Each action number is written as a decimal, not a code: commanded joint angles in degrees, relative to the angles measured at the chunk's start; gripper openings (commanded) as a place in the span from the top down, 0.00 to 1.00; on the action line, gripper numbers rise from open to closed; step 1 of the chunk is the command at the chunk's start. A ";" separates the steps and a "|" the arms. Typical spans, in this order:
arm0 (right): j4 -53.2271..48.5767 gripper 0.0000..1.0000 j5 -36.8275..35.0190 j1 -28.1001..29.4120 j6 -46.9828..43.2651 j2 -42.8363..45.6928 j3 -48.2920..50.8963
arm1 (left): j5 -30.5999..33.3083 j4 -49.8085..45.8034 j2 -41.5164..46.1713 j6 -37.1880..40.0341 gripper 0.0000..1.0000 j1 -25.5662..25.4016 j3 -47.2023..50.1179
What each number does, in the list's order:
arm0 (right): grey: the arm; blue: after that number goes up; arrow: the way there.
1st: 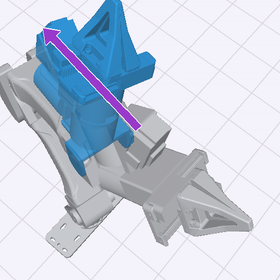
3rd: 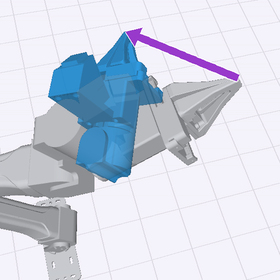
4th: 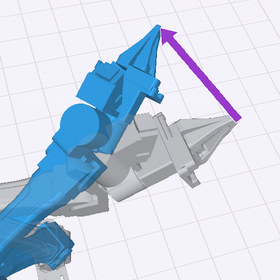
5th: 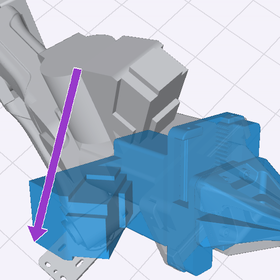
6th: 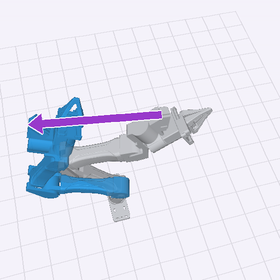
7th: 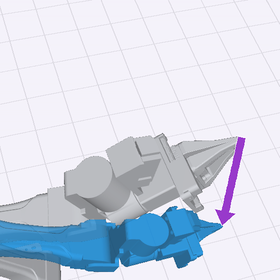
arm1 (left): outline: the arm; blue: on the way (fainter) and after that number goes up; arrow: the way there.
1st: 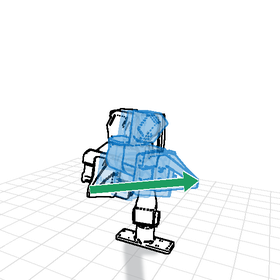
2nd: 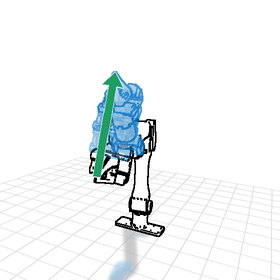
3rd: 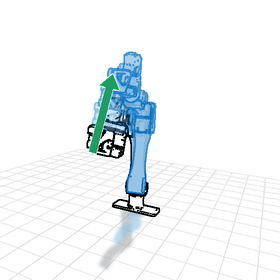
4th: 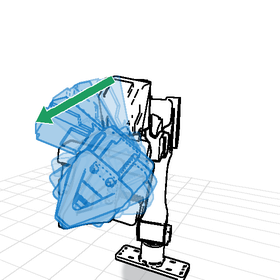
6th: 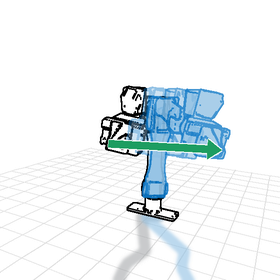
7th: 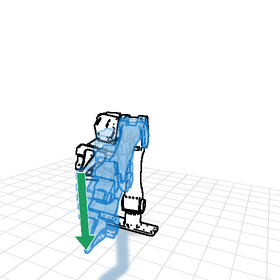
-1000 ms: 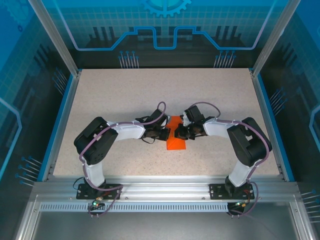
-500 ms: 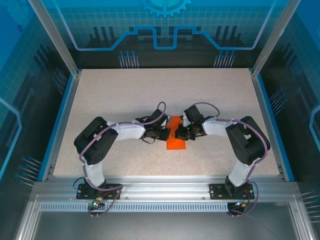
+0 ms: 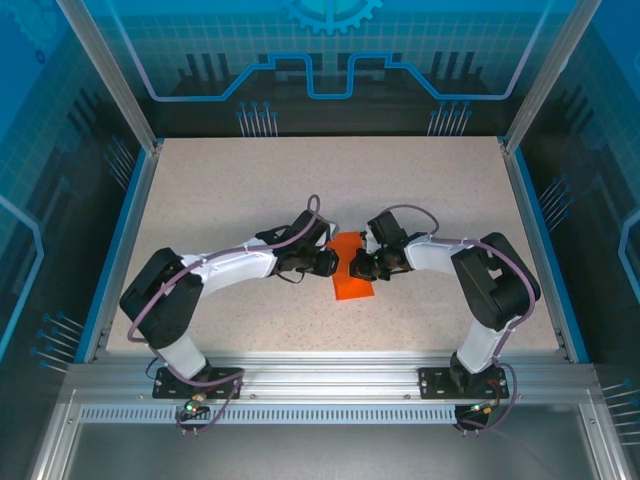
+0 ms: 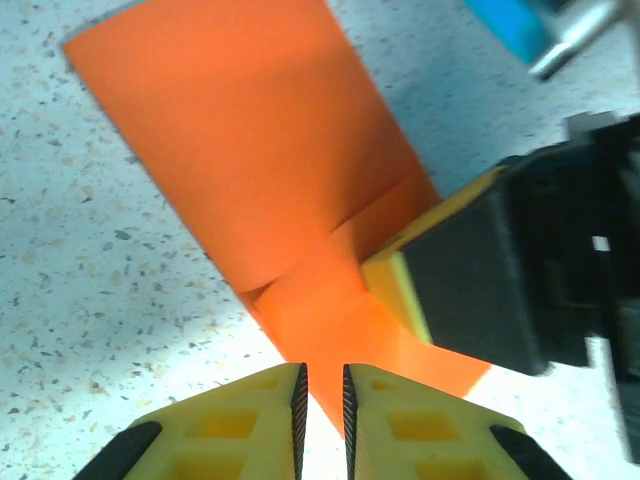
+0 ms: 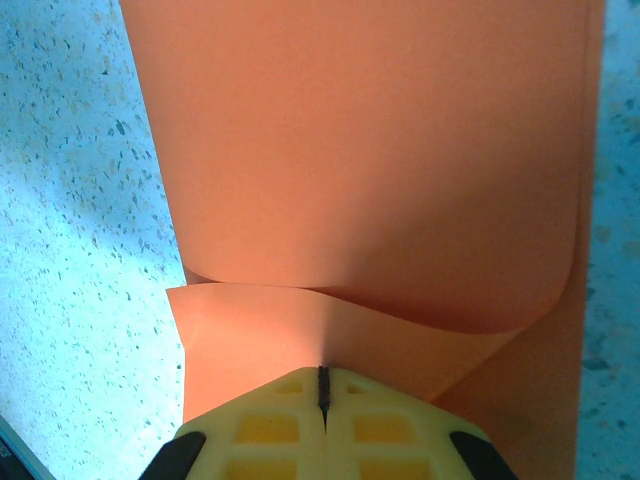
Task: Fold a paper plane with a square sheet of paper (fold left side to right side)
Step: Fold the triangle a second time at the center of the table.
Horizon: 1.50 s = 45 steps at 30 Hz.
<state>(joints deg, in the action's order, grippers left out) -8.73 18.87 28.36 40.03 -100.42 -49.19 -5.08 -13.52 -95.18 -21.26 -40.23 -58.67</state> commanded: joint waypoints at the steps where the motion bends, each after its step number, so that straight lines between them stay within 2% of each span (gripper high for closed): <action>1: -5.42 1.00 -2.55 0.56 -0.53 -1.29 1.38 | -8.43 0.07 1.49 -3.01 0.81 0.14 1.81; 4: -5.35 1.00 -2.57 0.64 -0.65 -1.22 1.48 | -16.23 4.76 0.47 -6.59 0.82 0.14 3.69; 7: -5.42 1.00 -2.63 0.65 -0.58 -1.27 1.41 | -21.41 9.47 -1.63 -9.71 0.83 0.00 4.92; 14: -5.79 1.00 -2.61 0.78 -0.66 -1.27 1.15 | -25.37 13.66 -6.08 -12.19 0.83 0.06 5.07; 25: -6.29 1.00 -2.70 0.93 -0.96 -1.27 0.94 | -23.45 11.24 -9.80 -12.14 0.83 -0.03 5.15; 45: -7.88 1.00 -3.37 1.00 -2.14 -0.48 0.24 | -19.09 7.10 -10.23 -14.07 0.87 0.01 6.84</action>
<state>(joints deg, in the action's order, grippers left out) -9.80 18.37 28.58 39.16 -100.33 -49.54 -25.36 -3.64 -104.64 -34.46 -40.23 -52.97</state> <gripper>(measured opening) 0.044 0.136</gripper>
